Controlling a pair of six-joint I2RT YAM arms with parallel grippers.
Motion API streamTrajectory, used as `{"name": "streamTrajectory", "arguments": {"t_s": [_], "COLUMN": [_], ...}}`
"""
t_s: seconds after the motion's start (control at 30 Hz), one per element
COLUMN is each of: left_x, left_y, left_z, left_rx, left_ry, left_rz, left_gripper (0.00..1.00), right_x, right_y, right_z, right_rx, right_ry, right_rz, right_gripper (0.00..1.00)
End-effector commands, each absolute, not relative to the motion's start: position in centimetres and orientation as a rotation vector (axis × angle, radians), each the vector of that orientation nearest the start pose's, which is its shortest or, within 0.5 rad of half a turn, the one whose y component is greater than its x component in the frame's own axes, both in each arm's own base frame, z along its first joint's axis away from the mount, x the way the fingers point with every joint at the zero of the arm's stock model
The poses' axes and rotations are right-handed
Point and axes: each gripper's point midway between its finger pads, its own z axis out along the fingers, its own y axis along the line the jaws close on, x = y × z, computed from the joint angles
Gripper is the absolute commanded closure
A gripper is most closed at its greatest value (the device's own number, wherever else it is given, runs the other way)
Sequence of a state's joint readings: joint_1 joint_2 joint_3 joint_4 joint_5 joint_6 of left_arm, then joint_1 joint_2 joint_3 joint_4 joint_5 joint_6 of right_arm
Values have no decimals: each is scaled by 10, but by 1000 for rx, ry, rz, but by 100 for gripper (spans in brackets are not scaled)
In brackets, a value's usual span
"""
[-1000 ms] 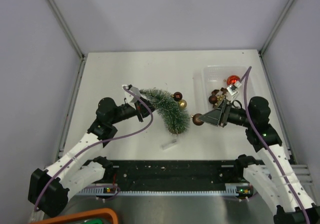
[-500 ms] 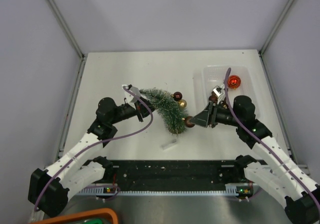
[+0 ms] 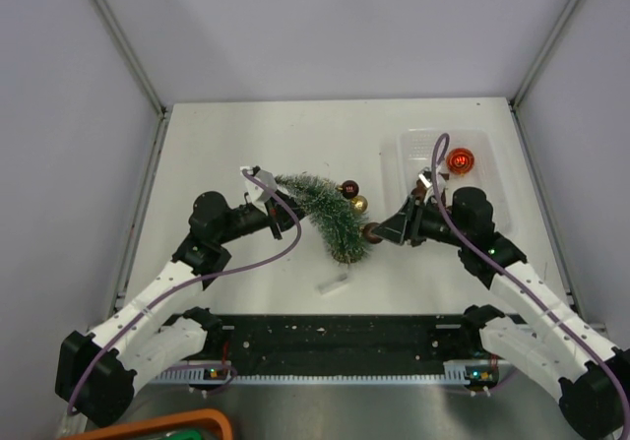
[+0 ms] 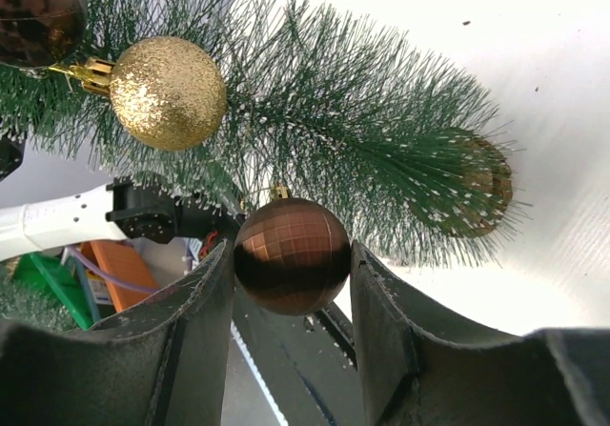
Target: Decorate the small christmas tree
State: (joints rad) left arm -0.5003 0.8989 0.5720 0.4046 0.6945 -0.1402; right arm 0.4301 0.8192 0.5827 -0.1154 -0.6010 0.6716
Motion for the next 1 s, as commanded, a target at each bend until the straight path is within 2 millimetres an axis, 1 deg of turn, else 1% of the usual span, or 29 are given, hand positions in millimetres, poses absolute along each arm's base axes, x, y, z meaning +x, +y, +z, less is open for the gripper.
{"name": "streamTrajectory", "arguments": {"t_s": [0.0,0.23,0.33,0.6,0.73,0.87,0.97], "left_x": [216,215,215,216,216,217,217], "left_y": [-255,-256,-256,-255,-256,-257,-256], "left_z": [277,278,278,278,278,280,279], "left_rx": [853,856,855,853,855,855,854], "left_ry": [1354,1355,1352,1353,1357,1353,1355], "left_rz": [-1040,-1043,-1041,-1040,-1042,-1041,-1040], "left_gripper": [100,100,100,100,100,100,100], "right_x": [198,186,182,182,187,188,190], "right_y": [220,215,216,224,229,235,235], "right_z": [208,205,208,224,229,228,223], "right_rx": [-221,-225,-225,-229,-236,-248,-244], "right_ry": [2036,2049,2038,1967,1939,1941,1955], "right_rz": [1233,1242,1270,1345,1366,1369,1351], "right_gripper": [73,73,73,74,75,76,76]}}
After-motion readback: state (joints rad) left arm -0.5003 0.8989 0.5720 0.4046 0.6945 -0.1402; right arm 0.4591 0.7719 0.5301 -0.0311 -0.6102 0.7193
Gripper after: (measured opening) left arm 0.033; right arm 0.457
